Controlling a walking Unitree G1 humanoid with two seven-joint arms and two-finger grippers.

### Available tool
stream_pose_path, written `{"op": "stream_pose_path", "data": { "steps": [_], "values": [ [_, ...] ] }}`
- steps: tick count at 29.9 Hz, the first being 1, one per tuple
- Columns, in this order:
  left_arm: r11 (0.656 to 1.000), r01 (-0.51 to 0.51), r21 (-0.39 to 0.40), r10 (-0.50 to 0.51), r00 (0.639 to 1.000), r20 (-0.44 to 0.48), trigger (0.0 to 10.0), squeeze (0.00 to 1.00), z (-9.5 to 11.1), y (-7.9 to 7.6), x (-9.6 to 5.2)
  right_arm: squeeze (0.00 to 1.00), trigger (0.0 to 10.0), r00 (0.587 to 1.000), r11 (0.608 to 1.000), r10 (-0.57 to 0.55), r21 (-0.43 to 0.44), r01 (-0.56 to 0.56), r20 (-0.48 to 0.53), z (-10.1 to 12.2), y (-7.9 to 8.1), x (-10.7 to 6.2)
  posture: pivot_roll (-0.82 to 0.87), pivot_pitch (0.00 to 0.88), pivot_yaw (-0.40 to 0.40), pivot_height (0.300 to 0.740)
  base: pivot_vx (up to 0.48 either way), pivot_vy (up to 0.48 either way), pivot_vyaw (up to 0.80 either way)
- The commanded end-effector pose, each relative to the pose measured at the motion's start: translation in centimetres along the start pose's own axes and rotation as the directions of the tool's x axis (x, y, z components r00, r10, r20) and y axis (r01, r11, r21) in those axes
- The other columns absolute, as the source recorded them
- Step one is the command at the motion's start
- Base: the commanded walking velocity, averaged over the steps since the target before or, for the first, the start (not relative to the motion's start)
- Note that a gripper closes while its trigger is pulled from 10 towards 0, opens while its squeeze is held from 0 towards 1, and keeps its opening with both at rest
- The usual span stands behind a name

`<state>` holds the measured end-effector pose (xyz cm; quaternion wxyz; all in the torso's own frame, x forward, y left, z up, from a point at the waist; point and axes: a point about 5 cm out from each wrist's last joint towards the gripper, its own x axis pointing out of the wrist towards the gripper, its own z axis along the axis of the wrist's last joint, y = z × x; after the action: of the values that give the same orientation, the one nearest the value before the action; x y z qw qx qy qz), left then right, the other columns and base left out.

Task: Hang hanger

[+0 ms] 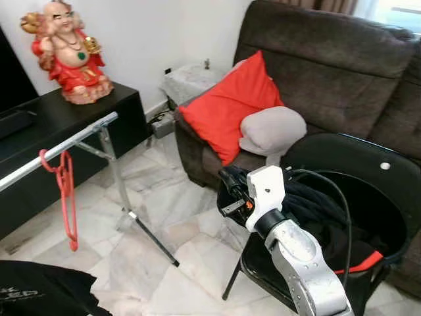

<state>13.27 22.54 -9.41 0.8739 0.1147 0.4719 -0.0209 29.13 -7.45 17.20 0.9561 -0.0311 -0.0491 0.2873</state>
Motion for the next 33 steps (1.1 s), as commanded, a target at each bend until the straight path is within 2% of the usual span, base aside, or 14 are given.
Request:
{"op": "stream_pose_path", "data": {
  "steps": [1, 5, 6, 10, 11, 13, 15, 17, 19, 26, 31, 33],
  "values": [
    [1.000, 0.006, 0.015, -0.006, 1.000, -0.028, 10.0, 0.00, -0.4, -0.1, -0.1, 0.00, 10.0, 0.999, 1.000, 0.016, -0.021, -0.015, 0.038, 0.8, 0.3, 0.1, 0.09, 0.023, 0.037, 0.740, 0.000, 0.000, 0.80],
    [1.000, 0.005, 0.014, -0.004, 1.000, -0.025, 10.0, 0.00, -0.3, -0.1, 0.0, 0.00, 10.0, 0.991, 0.993, -0.114, -0.032, 0.116, 0.074, 1.5, -1.7, 0.1, 0.09, 0.020, 0.037, 0.740, 0.000, 0.000, 0.80],
    [1.000, 0.004, 0.014, -0.003, 1.000, -0.023, 10.0, 0.00, -0.3, -0.1, 0.0, 0.00, 10.0, 0.954, 0.960, -0.279, 0.005, 0.280, 0.106, 2.2, -4.0, 0.0, 0.09, 0.018, 0.038, 0.740, 0.000, 0.000, 0.80],
    [1.000, 0.003, 0.017, -0.002, 1.000, -0.022, 10.0, 0.00, -0.1, -0.2, 0.1, 0.00, 10.0, 0.870, 0.882, -0.467, 0.004, 0.472, 0.159, 3.3, -7.2, -0.8, 0.09, 0.015, 0.038, 0.740, 0.000, 0.000, 0.80],
    [1.000, 0.003, 0.017, -0.002, 1.000, -0.021, 10.0, 0.00, -0.1, -0.2, 0.1, 0.00, 10.0, 0.865, 0.877, -0.473, -0.003, 0.480, 0.166, 3.4, -7.4, -0.8, 0.09, 0.015, 0.038, 0.740, 0.000, 0.000, 0.80],
    [1.000, 0.003, 0.017, -0.003, 1.000, -0.021, 10.0, 0.00, 0.0, -0.3, 0.1, 0.00, 10.0, 0.871, 0.880, -0.457, -0.055, 0.473, 0.179, 3.7, -7.5, -0.7, 0.09, 0.011, 0.040, 0.740, 0.000, 0.000, 0.80],
    [1.000, 0.004, 0.019, -0.004, 1.000, -0.021, 10.0, 0.00, 0.1, -0.4, 0.2, 0.00, 10.0, 0.928, 0.928, -0.330, -0.122, 0.352, 0.173, 3.8, -6.6, 0.0, 0.09, 0.010, 0.041, 0.740, 0.000, 0.000, 0.80],
    [1.000, 0.005, 0.019, -0.004, 1.000, -0.021, 10.0, 0.00, 0.1, -0.4, 0.2, 0.00, 10.0, 0.932, 0.932, -0.318, -0.125, 0.341, 0.172, 3.7, -6.4, 0.1, 0.09, 0.010, 0.041, 0.740, 0.000, 0.000, 0.80],
    [1.000, 0.004, 0.019, -0.004, 1.000, -0.023, 10.0, 0.00, 0.1, -0.4, 0.1, 0.00, 10.0, 0.965, 0.961, -0.220, -0.137, 0.239, 0.140, 2.9, -5.0, 0.5, 0.09, 0.002, 0.040, 0.740, 0.000, 0.000, 0.80],
    [1.000, 0.001, 0.017, 0.000, 0.999, -0.042, 10.0, 0.00, -0.7, -0.3, -0.1, 0.00, 10.0, 0.986, 0.965, -0.150, -0.206, 0.162, 0.074, 1.3, -4.1, 0.4, 0.10, 0.002, 0.040, 0.740, 0.000, 0.000, 0.80],
    [1.000, -0.003, 0.014, 0.004, 0.998, -0.062, 10.0, 0.00, -1.5, 0.2, -0.4, 0.00, 10.0, 0.991, 0.961, -0.119, -0.243, 0.132, 0.065, 1.3, -4.3, 0.1, 0.09, 0.011, 0.039, 0.740, 0.000, 0.000, 0.80],
    [1.000, -0.005, 0.013, 0.006, 0.998, -0.068, 10.0, 0.00, -1.7, 0.5, -0.5, 0.00, 10.0, 0.996, 0.966, -0.047, -0.250, 0.063, 0.072, 1.6, -3.7, 0.0, 0.09, 0.014, 0.038, 0.740, 0.000, 0.000, 0.80]
  ]
}}
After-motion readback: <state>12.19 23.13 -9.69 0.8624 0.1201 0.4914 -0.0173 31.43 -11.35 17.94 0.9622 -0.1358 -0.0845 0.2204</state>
